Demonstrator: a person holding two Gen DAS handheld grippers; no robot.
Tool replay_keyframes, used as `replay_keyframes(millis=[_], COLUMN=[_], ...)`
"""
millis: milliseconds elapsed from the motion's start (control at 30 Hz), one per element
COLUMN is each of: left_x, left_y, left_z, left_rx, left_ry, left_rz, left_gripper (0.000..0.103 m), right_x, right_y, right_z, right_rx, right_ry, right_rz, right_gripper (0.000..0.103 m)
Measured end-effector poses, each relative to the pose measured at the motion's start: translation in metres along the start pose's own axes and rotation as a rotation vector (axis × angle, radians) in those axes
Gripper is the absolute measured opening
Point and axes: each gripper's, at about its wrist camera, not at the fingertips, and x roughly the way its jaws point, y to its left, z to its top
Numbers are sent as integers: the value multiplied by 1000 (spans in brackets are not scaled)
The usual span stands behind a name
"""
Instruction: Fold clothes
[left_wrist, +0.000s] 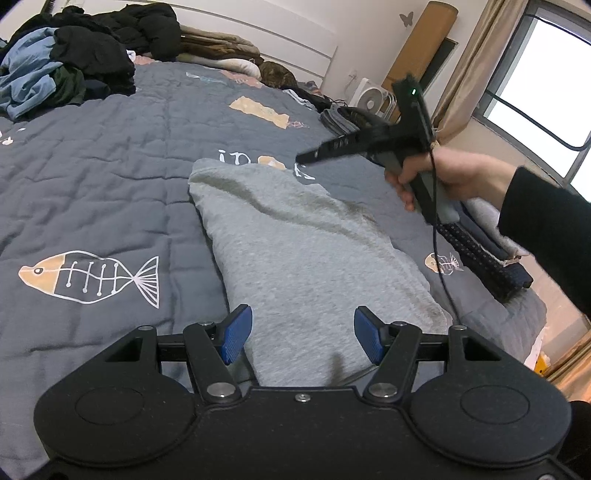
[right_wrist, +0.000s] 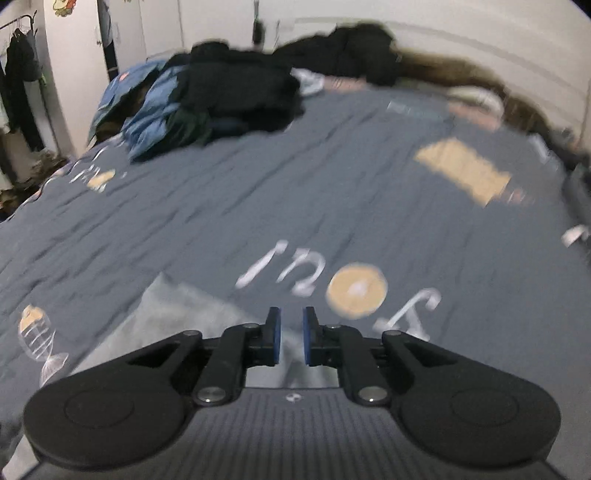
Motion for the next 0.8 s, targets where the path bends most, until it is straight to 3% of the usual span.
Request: replay_keyframes(millis=[33, 100, 167, 300, 333, 367, 400, 467, 700, 800], left_x=[0, 0, 0, 0, 0, -1, -1, -3, -6, -5], left_y=[0, 0, 0, 1, 1, 2, 2, 4, 7, 7], left_z=[0, 0, 0, 0, 1, 1, 1, 2, 4, 4], left_rx=[-1, 2, 2, -2, -7, -12, -16, -28, -57, -55], left_ry=[0, 0, 0, -1, -3, -4, -6, -10, -28, -26], left_rz=[0, 0, 0, 2, 1, 0, -1, -6, -18, -17], left_gripper=[61, 61, 61, 61, 61, 61, 61, 61, 61, 61], right_x=[3, 10, 17, 27, 30, 32, 32, 30, 1, -5], right_y=[-3, -12, -17, -10, -6, -2, -1, 3, -2, 4], right_z=[-5, -12, -18, -26, -28, -29, -28, -28, -10, -4], right_rx=[30, 116, 162, 158, 152, 146, 140, 128, 76, -33], right_ry=[13, 45, 60, 98, 107, 117, 112, 101, -10, -40], right_rz=[4, 25, 45, 57, 64, 72, 65, 50, 3, -42], right_gripper=[13, 32, 42, 44, 43, 35, 18, 3, 2, 2])
